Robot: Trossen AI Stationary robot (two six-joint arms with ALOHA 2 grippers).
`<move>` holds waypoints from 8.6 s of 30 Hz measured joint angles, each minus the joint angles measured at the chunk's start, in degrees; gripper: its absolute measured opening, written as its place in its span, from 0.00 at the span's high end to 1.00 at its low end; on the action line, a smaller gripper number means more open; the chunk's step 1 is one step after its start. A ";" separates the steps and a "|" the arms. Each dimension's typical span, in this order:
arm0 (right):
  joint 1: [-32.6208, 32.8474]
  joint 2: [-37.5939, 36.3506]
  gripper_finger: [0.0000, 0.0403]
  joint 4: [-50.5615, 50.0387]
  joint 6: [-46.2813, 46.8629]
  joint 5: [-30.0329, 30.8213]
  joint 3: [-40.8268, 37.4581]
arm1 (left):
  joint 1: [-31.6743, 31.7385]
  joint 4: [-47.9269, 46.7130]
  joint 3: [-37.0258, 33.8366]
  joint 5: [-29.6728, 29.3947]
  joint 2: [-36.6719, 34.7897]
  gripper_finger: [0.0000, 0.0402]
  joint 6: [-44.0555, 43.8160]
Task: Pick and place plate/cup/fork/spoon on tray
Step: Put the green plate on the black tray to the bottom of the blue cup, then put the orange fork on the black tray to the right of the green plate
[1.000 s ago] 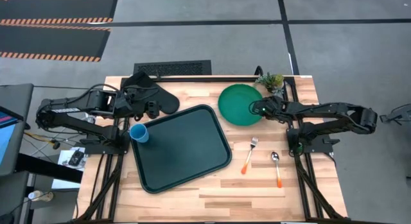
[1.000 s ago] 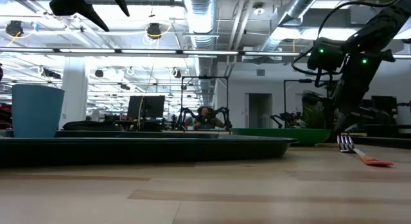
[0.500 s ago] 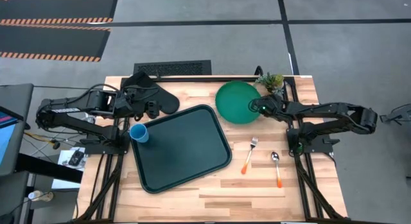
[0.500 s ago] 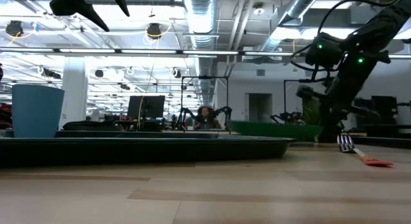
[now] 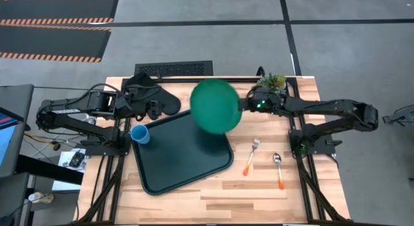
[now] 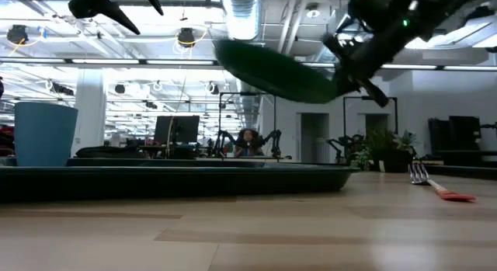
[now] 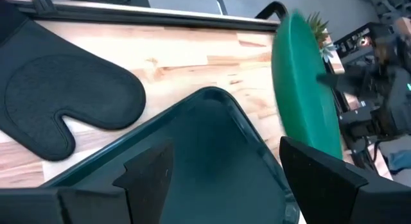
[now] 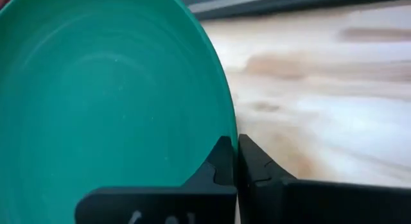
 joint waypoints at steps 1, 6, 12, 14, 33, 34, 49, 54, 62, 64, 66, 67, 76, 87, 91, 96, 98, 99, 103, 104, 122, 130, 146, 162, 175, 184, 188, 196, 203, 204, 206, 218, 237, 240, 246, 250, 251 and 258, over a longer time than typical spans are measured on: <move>1.55 1.15 0.99 -0.55 -1.17 -0.33 1.28 | 0.00 -0.02 0.00 -0.27 0.00 0.33 -0.06; 8.81 9.66 0.99 -3.39 -5.07 -0.50 7.40 | 0.00 -0.07 0.00 -0.68 0.00 0.33 -0.27; 14.33 22.31 0.99 -3.39 -11.26 -4.04 15.43 | 0.02 -0.67 0.00 -3.20 0.00 0.33 -0.36; 15.66 26.36 0.99 -3.45 -13.26 -5.93 18.68 | 0.02 -0.78 0.00 -3.86 0.00 0.33 -1.14; 18.53 55.57 0.99 -13.09 -13.99 -9.40 56.71 | 0.61 -1.86 0.00 -3.22 -0.02 0.33 1.13; 18.72 56.93 0.99 -14.02 -14.08 -9.46 58.27 | 0.61 -1.86 0.00 -3.22 -0.02 0.33 1.44; 18.63 65.54 0.98 -17.42 -11.74 -9.40 66.91 | 0.61 -1.77 0.00 -3.22 -0.07 0.33 1.66; 18.63 65.49 0.96 -17.39 -11.65 -9.42 67.02 | 0.61 -1.77 0.00 -3.25 -0.07 0.33 1.79; 18.58 65.49 0.96 -17.71 -11.59 -8.79 67.02 | 0.61 -1.75 0.00 -3.30 -0.07 0.33 1.90; 18.65 65.46 0.95 -17.73 -11.61 -8.61 67.02 | 0.61 -1.75 0.00 -3.31 -0.07 0.33 1.90; 18.70 65.44 0.95 -17.73 -11.61 -8.39 67.02 | 0.61 -1.75 0.00 -3.38 -0.07 0.33 1.90; 18.69 65.43 0.95 -17.77 -11.62 -8.36 67.02 | 0.61 -1.75 0.00 -3.40 -0.07 0.33 1.90; 18.37 65.41 0.93 -17.71 -11.61 -7.54 67.02 | 0.61 -1.75 0.00 -3.39 -0.07 0.33 1.93; 18.48 65.37 0.91 -17.27 -11.63 -7.56 67.02 | 0.61 -1.75 0.00 -3.62 -0.07 0.33 1.93; 18.48 65.36 0.91 -17.27 -11.65 -7.58 67.02 | 0.61 -1.75 0.00 -3.62 -0.07 0.33 1.93; 18.57 65.34 0.91 -17.37 -11.62 -7.61 67.02 | 0.61 -1.75 0.00 -3.71 -0.07 0.33 1.93; 18.57 65.34 0.90 -17.38 -11.63 -7.63 67.02 | 0.61 -1.75 0.01 -3.71 -0.07 0.33 1.93; 18.57 65.34 0.90 -17.34 -11.65 -7.67 67.02 | 0.61 -1.75 0.00 -3.71 -0.07 0.33 1.93; 18.57 65.32 0.86 -17.29 -11.65 -7.72 67.02 | 0.61 -1.75 0.00 -3.72 -0.07 0.33 1.93; 18.57 65.32 0.85 -17.31 -11.65 -7.72 67.02 | 0.61 -1.75 0.00 -3.73 -0.07 0.33 1.93; 17.69 63.97 0.57 -23.03 -15.62 -9.54 66.81 | 0.61 -1.77 0.00 -3.48 -0.06 0.33 2.10; 15.26 49.61 0.43 -47.55 -20.21 -2.91 67.00 | 0.60 -1.75 0.00 -2.68 -0.04 0.33 4.48; 25.67 13.89 0.45 -49.47 9.36 -1.88 18.25 | 0.59 -1.34 0.01 -1.74 -0.04 0.33 6.97; 24.71 -9.33 0.40 -32.59 14.33 2.63 -9.34 | 0.61 -1.36 0.00 -2.37 0.00 0.33 6.60; 24.76 -4.55 0.41 -23.31 10.41 2.38 -14.05 | 0.61 -1.38 0.00 -2.42 0.00 0.33 6.55; 24.38 0.53 0.55 -18.01 9.89 0.66 -15.51 | 0.61 -1.40 0.00 -2.34 0.00 0.33 6.42; 24.38 0.84 0.73 -17.78 10.24 0.08 -15.50 | 0.61 -1.42 0.00 -2.35 0.00 0.33 6.43; 24.38 0.58 0.97 -16.16 10.22 0.28 -15.32 | 0.60 -1.49 0.00 -2.83 0.01 0.33 6.66; 24.21 -0.85 0.99 -21.20 11.09 -0.06 -10.79 | 0.61 -1.81 0.00 -2.90 0.02 0.33 6.86; 23.86 -1.51 0.99 -21.76 10.75 0.07 -9.31 | 0.61 -1.84 0.00 -2.92 0.02 0.33 6.95; 22.95 -2.72 0.99 -23.01 9.12 0.12 -6.23 | 0.61 -1.84 0.00 -2.98 0.01 0.33 7.04; 14.93 5.24 1.00 6.28 -7.34 -5.88 5.29 | 0.61 -1.84 0.00 -3.64 0.02 0.33 7.00; 9.43 46.71 1.00 44.35 -14.24 -31.78 16.51 | 0.61 -1.90 0.00 -4.91 0.02 0.33 7.01; 9.43 49.36 1.00 43.89 -14.82 -31.93 19.18 | 0.60 -2.01 0.01 -4.90 0.02 0.33 7.02; 9.34 52.55 1.00 41.84 -17.02 -31.73 22.37 | 0.60 -2.03 0.00 -4.91 0.02 0.33 7.02; 8.99 53.21 1.00 37.34 -19.40 -31.76 22.95 | 0.61 -2.03 0.00 -4.89 0.02 0.33 7.02; 8.99 53.21 1.00 36.46 -19.98 -31.72 22.97 | 0.61 -2.05 0.00 -4.89 0.02 0.33 7.02; 8.56 53.19 1.00 33.45 -21.84 -31.58 23.00 | 0.61 -2.08 0.00 -5.23 0.02 0.33 7.04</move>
